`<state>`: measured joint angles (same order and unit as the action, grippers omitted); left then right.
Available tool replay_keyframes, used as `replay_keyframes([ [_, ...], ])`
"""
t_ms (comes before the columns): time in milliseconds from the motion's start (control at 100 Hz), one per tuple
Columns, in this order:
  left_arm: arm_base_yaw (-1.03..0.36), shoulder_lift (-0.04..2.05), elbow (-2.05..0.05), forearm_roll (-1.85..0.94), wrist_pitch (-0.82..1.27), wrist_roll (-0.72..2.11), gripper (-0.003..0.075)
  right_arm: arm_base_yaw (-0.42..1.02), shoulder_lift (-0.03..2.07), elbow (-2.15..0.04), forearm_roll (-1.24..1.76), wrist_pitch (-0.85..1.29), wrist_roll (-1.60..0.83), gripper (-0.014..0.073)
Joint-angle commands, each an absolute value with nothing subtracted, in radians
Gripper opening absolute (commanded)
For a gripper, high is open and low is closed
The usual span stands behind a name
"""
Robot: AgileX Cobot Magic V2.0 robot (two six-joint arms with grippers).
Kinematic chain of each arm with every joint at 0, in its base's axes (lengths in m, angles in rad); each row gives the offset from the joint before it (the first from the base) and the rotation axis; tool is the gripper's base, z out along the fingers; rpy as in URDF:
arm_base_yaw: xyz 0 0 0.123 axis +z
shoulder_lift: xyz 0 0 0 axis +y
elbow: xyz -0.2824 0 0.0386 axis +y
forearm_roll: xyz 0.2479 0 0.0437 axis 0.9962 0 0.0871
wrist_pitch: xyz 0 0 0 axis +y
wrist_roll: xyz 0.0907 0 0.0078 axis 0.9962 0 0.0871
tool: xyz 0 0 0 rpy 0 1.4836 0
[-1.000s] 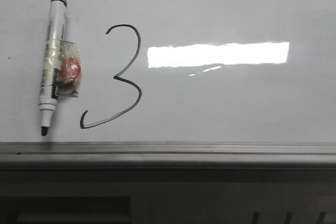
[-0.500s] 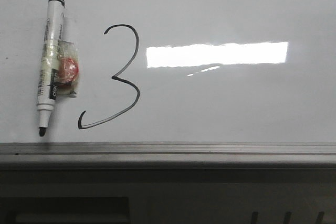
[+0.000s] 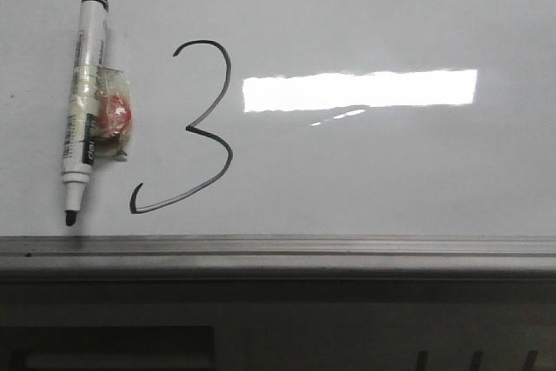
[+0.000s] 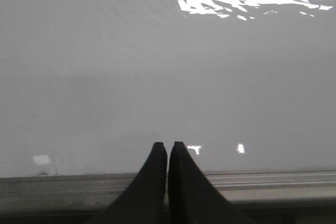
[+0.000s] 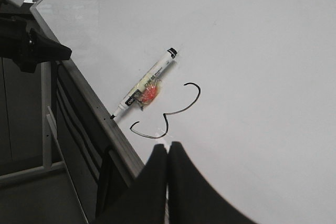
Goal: Write number 3 on whiteboard
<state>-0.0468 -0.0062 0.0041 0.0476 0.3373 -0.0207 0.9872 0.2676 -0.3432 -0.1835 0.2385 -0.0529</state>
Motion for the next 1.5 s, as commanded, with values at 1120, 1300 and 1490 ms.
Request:
replay_keyframes([
  [1120,-0.043,-0.031,0.038,0.045,0.27,-0.032,-0.002,0.864,0.274,-0.341,-0.137,-0.008,-0.037,-0.0053],
  [1300,-0.043,-0.031,0.038,0.045,0.27,-0.032,-0.002,0.628,0.274,-0.251,-0.137,-0.152,-0.037,-0.0053],
  [1490,-0.043,-0.031,0.038,0.045,0.27,-0.032,-0.002,0.409,0.274,-0.173,0.0,-0.158,-0.037,-0.0053],
])
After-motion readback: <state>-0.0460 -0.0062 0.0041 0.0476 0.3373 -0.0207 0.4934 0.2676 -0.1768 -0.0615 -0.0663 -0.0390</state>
